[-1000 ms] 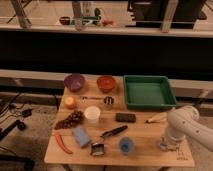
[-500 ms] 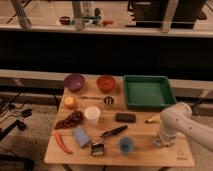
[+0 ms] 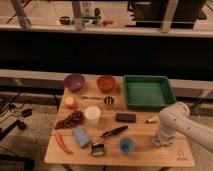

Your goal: Wipe table surface with towel

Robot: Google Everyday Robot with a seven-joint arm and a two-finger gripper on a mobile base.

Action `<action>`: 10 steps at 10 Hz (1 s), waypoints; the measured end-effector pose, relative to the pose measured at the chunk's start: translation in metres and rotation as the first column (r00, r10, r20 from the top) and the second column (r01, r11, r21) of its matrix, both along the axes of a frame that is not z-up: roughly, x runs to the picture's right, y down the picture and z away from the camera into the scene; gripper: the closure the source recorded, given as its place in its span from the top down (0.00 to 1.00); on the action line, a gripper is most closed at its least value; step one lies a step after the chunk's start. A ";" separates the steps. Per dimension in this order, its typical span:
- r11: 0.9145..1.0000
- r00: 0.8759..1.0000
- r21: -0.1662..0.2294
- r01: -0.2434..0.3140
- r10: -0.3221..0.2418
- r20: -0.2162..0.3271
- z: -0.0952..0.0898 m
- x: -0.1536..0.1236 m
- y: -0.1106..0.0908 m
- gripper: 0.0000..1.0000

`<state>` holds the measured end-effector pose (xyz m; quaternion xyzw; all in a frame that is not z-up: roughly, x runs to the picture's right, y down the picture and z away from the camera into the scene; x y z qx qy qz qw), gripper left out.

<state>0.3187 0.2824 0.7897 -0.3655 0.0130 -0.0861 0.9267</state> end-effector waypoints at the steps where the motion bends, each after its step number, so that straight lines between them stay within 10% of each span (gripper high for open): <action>1: 1.000 1.000 0.006 0.011 -0.012 0.017 -0.003 -0.019 -0.003 0.03; 4: 0.999 0.997 0.017 0.045 -0.046 0.058 -0.019 -0.059 -0.004 0.03; 10: 0.998 0.997 -0.030 0.046 -0.044 0.060 -0.047 -0.046 0.018 0.03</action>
